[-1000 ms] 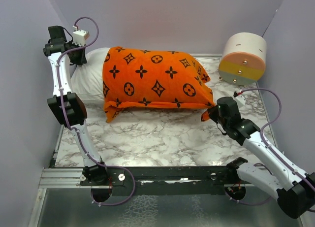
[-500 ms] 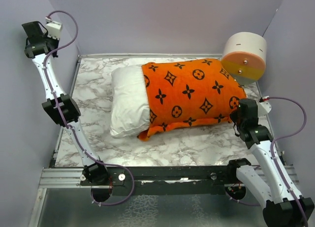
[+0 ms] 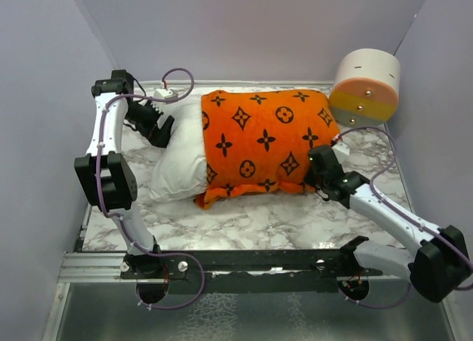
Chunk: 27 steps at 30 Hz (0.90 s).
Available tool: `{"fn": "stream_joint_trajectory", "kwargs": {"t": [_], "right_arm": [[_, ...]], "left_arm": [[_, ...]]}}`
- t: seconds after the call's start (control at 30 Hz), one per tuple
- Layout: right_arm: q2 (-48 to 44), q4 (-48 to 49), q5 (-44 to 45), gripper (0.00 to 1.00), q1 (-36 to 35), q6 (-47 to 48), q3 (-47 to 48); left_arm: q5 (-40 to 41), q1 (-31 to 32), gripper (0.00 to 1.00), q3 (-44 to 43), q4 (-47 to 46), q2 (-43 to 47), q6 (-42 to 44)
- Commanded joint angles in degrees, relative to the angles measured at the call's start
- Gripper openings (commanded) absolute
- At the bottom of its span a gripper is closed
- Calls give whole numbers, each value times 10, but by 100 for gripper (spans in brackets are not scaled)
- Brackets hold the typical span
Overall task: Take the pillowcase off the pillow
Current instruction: Remove the pillow from the pillowcase.
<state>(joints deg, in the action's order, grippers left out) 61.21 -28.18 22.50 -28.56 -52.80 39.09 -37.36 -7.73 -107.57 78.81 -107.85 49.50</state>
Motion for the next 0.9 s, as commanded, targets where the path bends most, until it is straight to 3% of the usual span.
{"fn": "stream_joint_trajectory", "kwargs": {"t": [0.0, 0.13, 0.33, 0.43, 0.6, 0.8, 0.87], "right_arm": [[46, 58, -33, 1, -71, -51, 25], [66, 80, -37, 1, -104, -57, 26], [96, 99, -47, 1, -134, -74, 26], [97, 108, -47, 1, -140, -83, 21], [97, 111, -24, 1, -141, -113, 5], [143, 144, -11, 1, -140, -102, 17], [168, 146, -13, 1, -139, -94, 36]], "left_arm": [[-14, 0, 98, 66, 28, 58, 99], [-22, 20, 98, 109, 6, 72, 114], [62, 43, 87, 72, -321, 50, -162], [137, 74, 87, 12, -395, 11, -220], [206, 115, 95, -195, -359, -117, -248], [283, 108, 99, -574, -191, -297, -208], [291, 88, 99, -592, -161, -295, -178]]}}
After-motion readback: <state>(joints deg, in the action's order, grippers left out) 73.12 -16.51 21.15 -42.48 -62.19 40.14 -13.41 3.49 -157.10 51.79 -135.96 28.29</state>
